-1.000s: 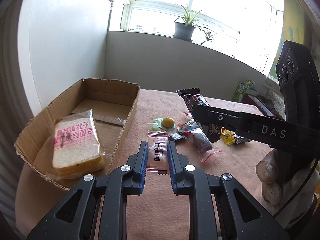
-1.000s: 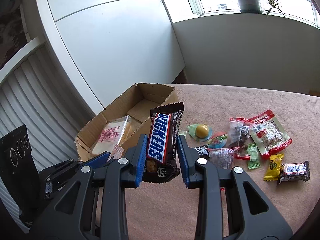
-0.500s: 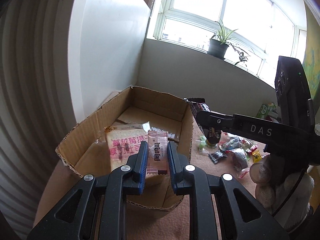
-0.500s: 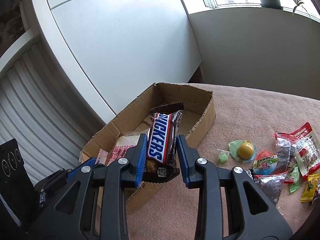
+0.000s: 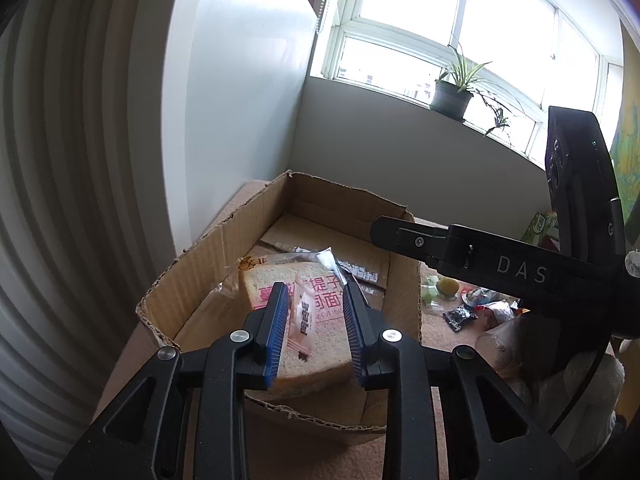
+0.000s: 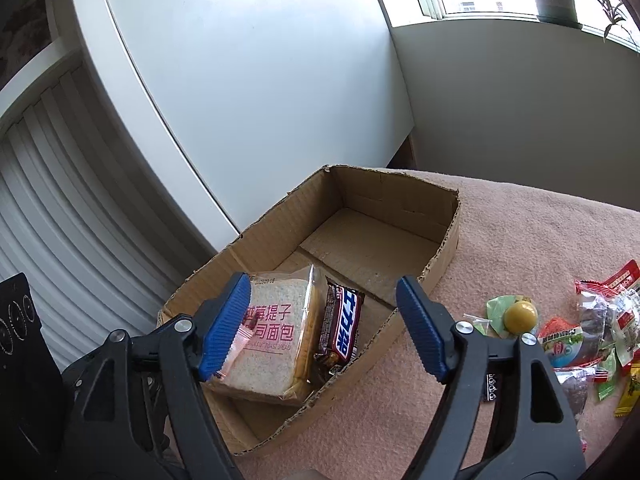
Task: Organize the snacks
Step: 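Carry the pink candy and Snickers bar into the box and open both tools, then pull both tools back from the box toward the snack pile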
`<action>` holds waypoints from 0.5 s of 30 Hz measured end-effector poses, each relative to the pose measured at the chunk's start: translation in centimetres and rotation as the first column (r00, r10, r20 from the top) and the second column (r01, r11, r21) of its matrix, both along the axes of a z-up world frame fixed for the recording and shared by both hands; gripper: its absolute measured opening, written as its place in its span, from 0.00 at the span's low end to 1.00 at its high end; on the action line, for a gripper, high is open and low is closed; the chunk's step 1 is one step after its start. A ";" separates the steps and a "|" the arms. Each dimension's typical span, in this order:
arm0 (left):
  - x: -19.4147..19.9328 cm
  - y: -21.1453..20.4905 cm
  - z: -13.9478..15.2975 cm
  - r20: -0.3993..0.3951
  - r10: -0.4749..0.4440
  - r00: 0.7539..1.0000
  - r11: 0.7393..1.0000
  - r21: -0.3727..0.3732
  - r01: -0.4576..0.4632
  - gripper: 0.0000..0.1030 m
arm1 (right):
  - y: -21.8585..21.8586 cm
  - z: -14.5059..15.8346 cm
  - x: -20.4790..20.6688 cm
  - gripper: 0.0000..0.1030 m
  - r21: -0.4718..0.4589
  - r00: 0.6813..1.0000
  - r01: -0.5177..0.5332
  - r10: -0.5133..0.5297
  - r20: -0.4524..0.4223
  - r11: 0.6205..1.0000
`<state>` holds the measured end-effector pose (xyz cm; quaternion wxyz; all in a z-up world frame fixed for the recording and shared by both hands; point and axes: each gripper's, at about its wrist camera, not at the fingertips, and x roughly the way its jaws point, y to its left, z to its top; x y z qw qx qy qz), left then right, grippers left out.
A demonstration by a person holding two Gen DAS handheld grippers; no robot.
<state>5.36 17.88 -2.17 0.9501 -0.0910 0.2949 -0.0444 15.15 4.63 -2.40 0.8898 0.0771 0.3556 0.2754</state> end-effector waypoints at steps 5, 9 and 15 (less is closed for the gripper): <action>0.1 0.7 0.5 -0.041 0.021 0.999 0.997 -0.075 -0.024 0.32 | -2.9 1.7 -1.2 0.76 0.036 0.999 0.040 -0.041 0.015 0.999; -1.3 -0.8 2.3 -0.043 -0.009 0.999 0.998 -0.055 0.007 0.32 | -6.9 3.1 -3.6 0.79 0.168 0.996 0.086 -0.089 0.011 0.982; -5.5 -5.0 5.6 -0.005 -0.040 0.999 0.999 0.017 0.041 0.32 | -12.0 4.5 -9.0 0.81 0.203 0.995 0.087 -0.094 0.023 0.975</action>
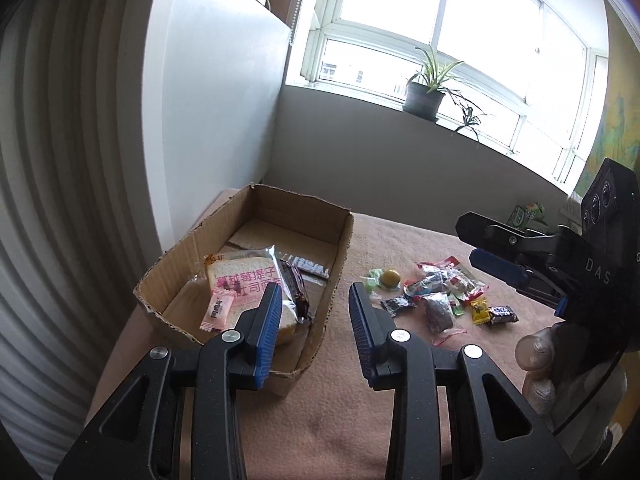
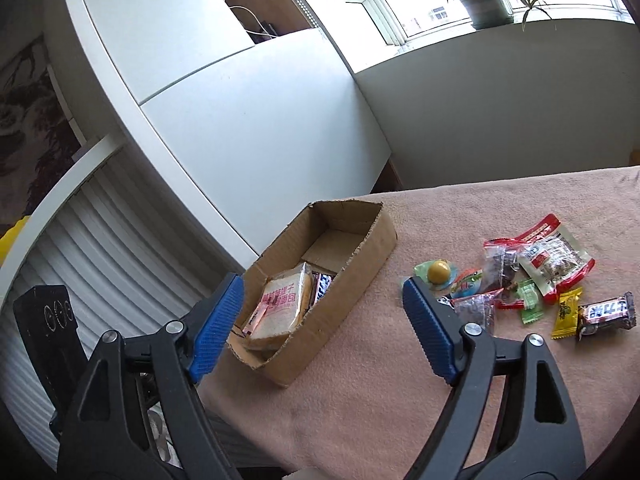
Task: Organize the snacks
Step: 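Pull both tools back from the box toward the snack pile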
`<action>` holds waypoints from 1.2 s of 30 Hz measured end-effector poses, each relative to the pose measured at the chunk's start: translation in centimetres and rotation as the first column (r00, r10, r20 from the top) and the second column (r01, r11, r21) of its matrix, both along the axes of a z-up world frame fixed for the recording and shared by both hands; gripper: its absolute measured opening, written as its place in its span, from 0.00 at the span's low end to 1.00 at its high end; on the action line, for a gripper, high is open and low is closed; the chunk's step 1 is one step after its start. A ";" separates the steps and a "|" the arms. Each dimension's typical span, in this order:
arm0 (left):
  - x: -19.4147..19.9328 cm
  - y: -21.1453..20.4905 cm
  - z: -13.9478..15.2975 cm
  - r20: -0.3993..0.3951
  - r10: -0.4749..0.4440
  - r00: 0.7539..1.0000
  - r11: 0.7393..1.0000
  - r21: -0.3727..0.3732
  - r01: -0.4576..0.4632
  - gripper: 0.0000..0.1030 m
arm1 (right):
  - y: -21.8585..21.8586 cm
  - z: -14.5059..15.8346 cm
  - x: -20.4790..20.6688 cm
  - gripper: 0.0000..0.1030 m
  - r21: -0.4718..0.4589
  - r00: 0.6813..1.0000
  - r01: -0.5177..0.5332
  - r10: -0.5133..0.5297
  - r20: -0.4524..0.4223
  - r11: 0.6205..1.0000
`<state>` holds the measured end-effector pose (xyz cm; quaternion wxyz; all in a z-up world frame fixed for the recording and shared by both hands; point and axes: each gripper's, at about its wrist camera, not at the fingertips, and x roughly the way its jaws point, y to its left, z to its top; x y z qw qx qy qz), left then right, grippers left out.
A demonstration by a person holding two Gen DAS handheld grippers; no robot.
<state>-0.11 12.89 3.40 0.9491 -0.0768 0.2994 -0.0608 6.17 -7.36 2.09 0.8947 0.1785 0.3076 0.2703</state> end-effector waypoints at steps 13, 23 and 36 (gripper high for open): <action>-5.5 -14.2 4.8 0.075 -0.140 0.987 0.989 0.055 0.136 0.32 | -16.5 3.6 -12.6 0.82 -0.076 0.990 0.097 -0.088 0.106 0.992; -6.7 -18.0 5.6 0.093 -0.191 0.977 0.981 0.044 0.187 0.32 | -23.0 3.0 -20.6 0.82 -0.126 0.966 0.243 -0.229 0.118 0.962; -10.5 -11.3 2.3 0.023 -0.213 0.977 0.977 -0.020 0.213 0.41 | -20.8 2.3 -24.8 0.82 -0.107 0.939 0.342 -0.336 0.070 0.934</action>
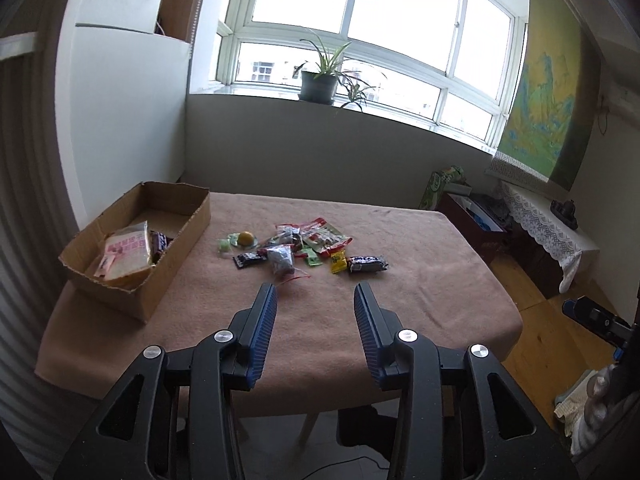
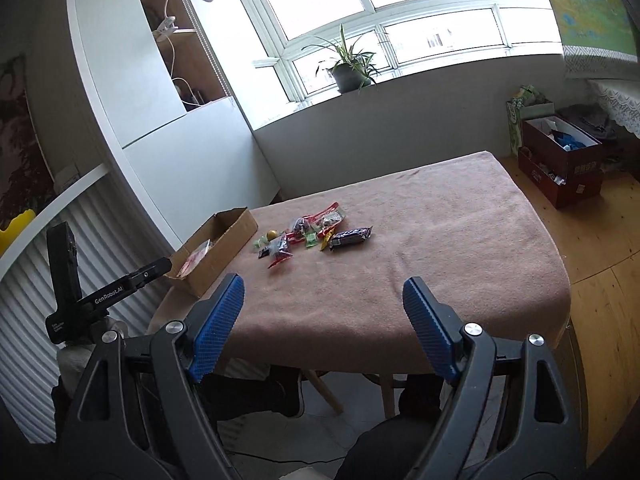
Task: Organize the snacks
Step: 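Pull both tools back from the box toward the snack pile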
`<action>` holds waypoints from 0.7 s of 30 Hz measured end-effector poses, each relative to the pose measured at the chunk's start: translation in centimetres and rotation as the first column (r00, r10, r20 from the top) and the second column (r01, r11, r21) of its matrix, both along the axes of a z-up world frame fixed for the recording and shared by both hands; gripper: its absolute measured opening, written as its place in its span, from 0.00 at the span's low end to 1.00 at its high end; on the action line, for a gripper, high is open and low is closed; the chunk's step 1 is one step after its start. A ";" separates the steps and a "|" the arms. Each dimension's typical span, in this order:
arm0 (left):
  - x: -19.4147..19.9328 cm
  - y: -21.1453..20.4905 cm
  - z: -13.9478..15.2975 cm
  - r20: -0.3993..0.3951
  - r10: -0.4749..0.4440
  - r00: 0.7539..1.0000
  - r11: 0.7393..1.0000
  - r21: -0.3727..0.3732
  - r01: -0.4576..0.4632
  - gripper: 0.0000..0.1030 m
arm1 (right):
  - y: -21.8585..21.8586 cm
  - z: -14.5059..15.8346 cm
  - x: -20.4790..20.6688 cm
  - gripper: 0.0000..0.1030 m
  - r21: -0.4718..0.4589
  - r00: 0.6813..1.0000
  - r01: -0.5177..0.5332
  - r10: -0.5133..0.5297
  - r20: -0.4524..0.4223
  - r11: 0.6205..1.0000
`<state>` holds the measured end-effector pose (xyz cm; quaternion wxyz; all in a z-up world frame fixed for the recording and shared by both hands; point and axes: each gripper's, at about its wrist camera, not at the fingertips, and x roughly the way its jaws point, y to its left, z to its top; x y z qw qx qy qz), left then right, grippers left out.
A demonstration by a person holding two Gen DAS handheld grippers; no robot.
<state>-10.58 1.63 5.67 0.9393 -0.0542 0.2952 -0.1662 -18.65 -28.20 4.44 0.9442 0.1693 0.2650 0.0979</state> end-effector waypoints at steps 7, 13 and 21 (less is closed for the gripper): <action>0.5 4.2 -2.0 -0.051 0.018 0.999 0.999 -0.050 -0.021 0.41 | 4.4 0.5 2.6 0.82 -0.063 0.997 -0.066 0.064 -0.038 0.996; 4.7 2.6 -4.1 -0.112 -0.019 0.994 1.000 -0.008 0.018 0.42 | 5.1 -1.3 8.6 0.82 -0.115 0.987 -0.116 0.101 -0.128 0.987; 12.6 -1.0 -6.4 -0.214 -0.049 0.976 0.996 0.061 0.064 0.56 | 2.6 -5.3 20.9 0.82 -0.079 0.946 -0.184 0.154 -0.286 0.980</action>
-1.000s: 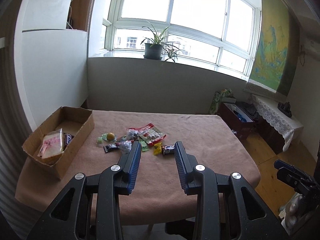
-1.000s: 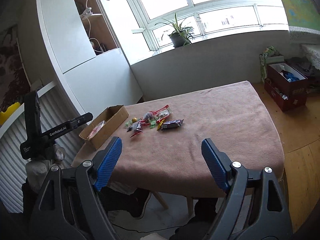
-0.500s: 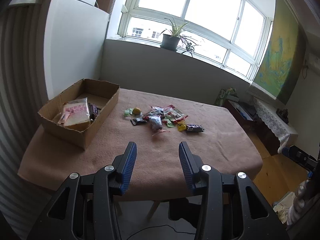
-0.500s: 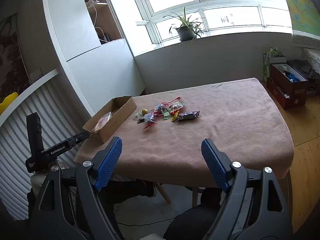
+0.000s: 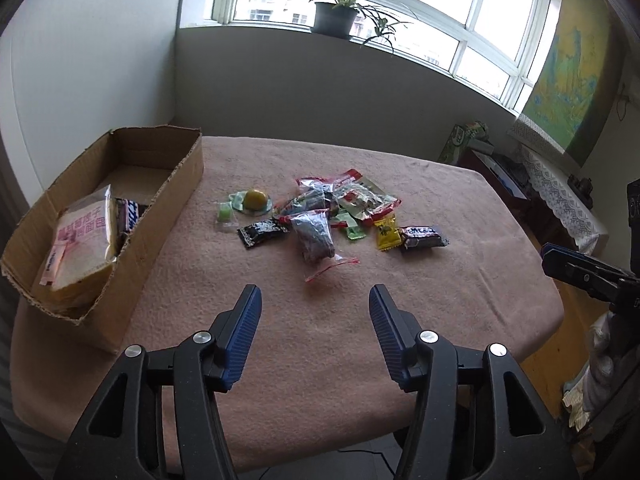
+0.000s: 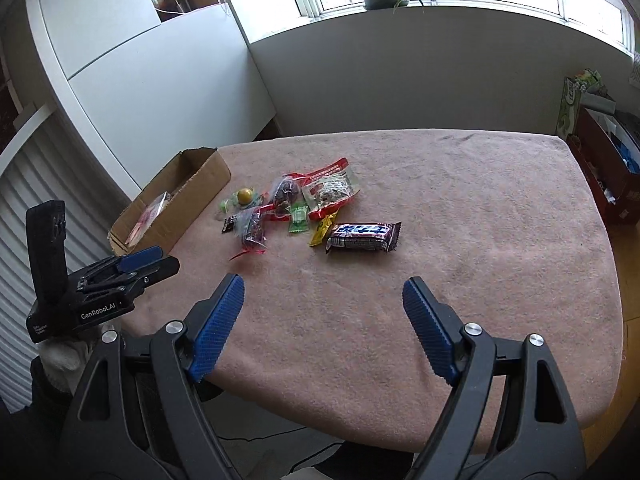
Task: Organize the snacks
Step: 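Pull both tools back from the box toward the snack pile, then grasp the dried-fruit bag with the left tool while the right tool grasps the Snickers bar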
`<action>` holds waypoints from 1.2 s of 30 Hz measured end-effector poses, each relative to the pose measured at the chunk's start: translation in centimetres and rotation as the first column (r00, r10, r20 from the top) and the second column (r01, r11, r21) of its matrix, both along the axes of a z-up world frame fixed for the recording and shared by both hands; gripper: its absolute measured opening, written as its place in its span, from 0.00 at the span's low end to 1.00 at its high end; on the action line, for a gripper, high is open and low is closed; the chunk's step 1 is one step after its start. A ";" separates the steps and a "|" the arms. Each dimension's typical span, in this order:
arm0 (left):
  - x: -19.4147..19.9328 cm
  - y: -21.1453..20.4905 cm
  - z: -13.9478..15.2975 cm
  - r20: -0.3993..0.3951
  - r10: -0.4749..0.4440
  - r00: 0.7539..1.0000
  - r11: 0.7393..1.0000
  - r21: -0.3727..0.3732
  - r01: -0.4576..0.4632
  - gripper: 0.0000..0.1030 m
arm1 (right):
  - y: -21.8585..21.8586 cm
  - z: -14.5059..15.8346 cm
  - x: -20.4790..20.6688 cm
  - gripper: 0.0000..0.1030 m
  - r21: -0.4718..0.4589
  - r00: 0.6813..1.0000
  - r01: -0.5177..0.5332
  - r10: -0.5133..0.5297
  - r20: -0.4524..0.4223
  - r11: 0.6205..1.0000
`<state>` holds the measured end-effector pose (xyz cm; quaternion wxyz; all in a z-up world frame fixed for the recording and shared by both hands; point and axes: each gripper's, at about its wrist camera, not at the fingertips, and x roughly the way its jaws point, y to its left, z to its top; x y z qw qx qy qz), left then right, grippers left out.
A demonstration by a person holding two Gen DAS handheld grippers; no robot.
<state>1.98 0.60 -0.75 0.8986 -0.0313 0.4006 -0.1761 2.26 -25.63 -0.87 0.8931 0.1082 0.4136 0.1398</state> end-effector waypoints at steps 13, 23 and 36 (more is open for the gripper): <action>6.8 -2.2 -3.2 -0.146 0.006 0.989 1.000 -0.015 -0.008 0.56 | -0.3 -5.7 12.8 0.82 0.073 0.973 -0.111 0.123 -0.194 0.991; 8.8 -3.5 -4.2 -0.165 0.016 0.986 1.000 0.023 -0.013 0.56 | 0.9 -7.8 14.2 0.80 0.091 0.941 -0.179 0.197 -0.276 0.980; 9.4 -3.2 -4.9 -0.162 0.031 0.986 0.998 0.052 -0.023 0.37 | 2.8 -8.5 11.6 0.47 -0.133 0.941 -0.215 0.169 -0.295 0.968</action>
